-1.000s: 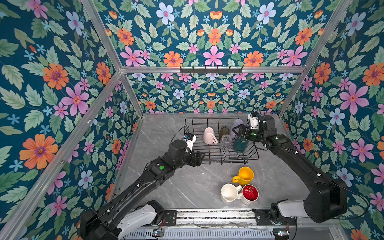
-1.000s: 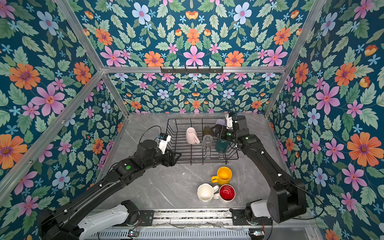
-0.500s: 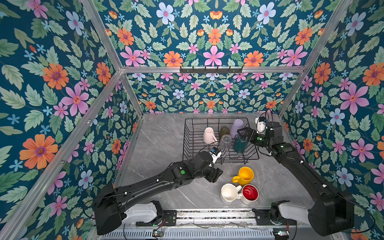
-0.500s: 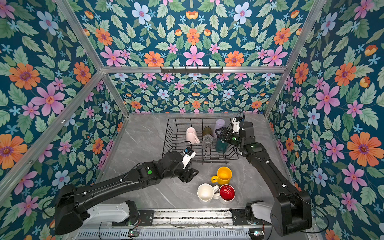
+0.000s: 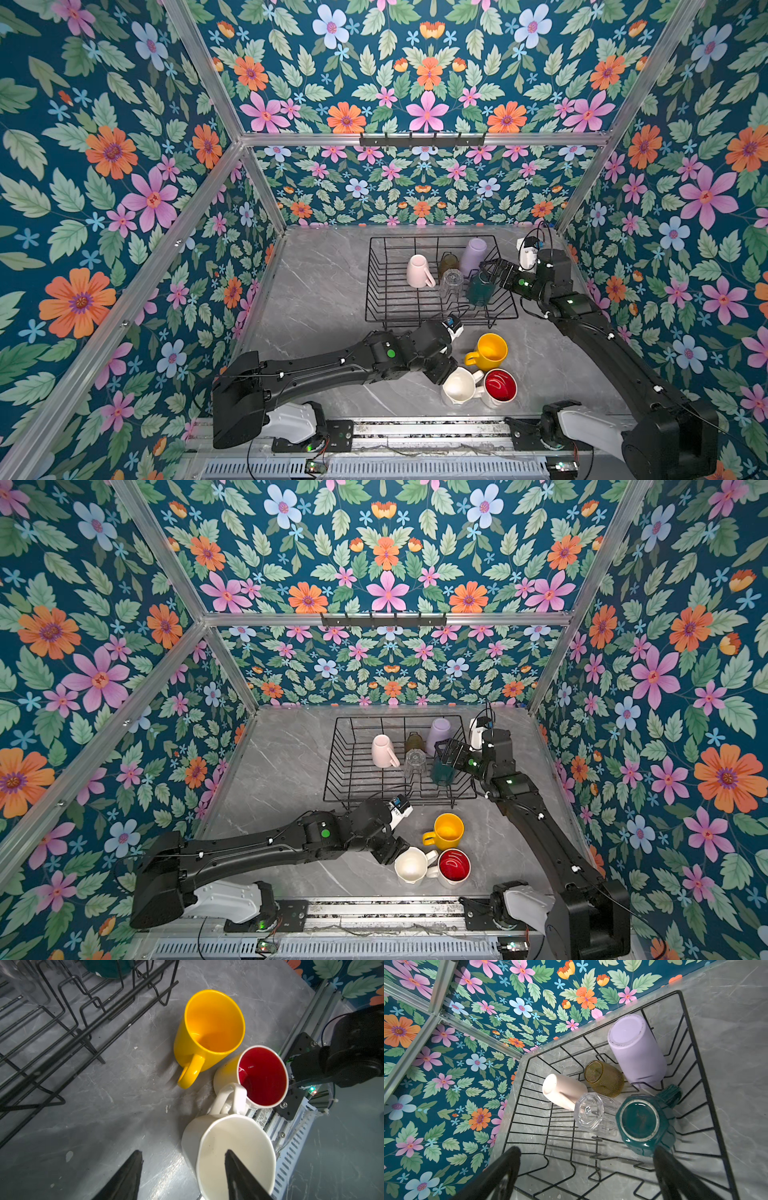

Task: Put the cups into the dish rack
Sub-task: 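Lower the left gripper onto the white mug rim and close it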

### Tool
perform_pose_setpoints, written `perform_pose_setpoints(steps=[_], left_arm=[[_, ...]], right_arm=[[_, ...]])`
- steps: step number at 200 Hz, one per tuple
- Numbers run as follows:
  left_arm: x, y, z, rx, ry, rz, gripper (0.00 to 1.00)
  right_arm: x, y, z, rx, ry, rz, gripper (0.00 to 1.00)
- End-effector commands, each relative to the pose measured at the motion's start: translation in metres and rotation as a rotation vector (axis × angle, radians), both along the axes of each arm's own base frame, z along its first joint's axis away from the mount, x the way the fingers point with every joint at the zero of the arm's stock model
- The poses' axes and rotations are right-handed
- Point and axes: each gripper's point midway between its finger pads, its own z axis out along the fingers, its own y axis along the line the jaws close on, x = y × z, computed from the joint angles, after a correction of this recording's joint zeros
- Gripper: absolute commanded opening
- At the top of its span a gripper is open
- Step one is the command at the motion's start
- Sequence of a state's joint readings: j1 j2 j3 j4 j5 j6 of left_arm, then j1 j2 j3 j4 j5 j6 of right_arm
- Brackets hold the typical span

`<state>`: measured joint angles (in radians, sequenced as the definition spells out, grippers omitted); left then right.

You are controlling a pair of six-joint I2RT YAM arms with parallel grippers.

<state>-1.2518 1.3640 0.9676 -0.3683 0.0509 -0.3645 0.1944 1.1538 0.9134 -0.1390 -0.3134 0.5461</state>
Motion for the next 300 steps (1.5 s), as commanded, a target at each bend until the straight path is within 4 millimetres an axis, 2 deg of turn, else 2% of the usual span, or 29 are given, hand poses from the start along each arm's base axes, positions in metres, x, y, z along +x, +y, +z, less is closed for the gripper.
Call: perform_pose_setpoints(steps=[1,31,83,125,152,173,216,251,265,300], left_arm=[[-0.008,0.002,-0.008,0.041,0.01,-0.024,0.65],[-0.019,-0.001,-0.017,0.082,0.028,-0.062,0.64],[-0.01,0.007,-0.033,0.178,0.0,-0.018,0.57],[-0.009,0.005,-0.04,0.212,0.004,-0.017,0.48],[-0.008,0.003,-0.038,0.206,0.004,-0.018,0.4],[-0.008,0.002,-0.037,0.201,0.0,-0.025,0.28],[-0.008,0.002,-0.037,0.202,-0.014,-0.048,0.2],[-0.007,0.003,-0.039,0.206,-0.019,-0.044,0.04],[-0.005,0.005,-0.038,0.203,-0.028,-0.028,0.0],[0.006,0.01,-0.027,0.168,-0.05,0.029,0.0]], right_arm=[[0.001,-0.005,-0.001,-0.018,-0.006,-0.021,0.99],[-0.002,-0.008,-0.003,-0.032,-0.005,-0.03,0.99],[-0.005,-0.009,-0.002,-0.037,-0.005,-0.032,0.99],[-0.007,-0.01,-0.001,-0.047,-0.007,-0.03,0.99],[-0.009,-0.011,-0.001,-0.052,-0.007,-0.035,0.99],[-0.01,-0.012,-0.003,-0.06,-0.004,-0.038,0.99],[-0.01,-0.015,-0.002,-0.068,-0.004,-0.049,0.99],[-0.008,-0.014,-0.002,-0.062,-0.003,-0.047,0.99],[-0.007,-0.013,-0.004,-0.057,0.003,-0.042,0.99],[-0.004,-0.009,-0.003,-0.042,0.004,-0.034,0.99]])
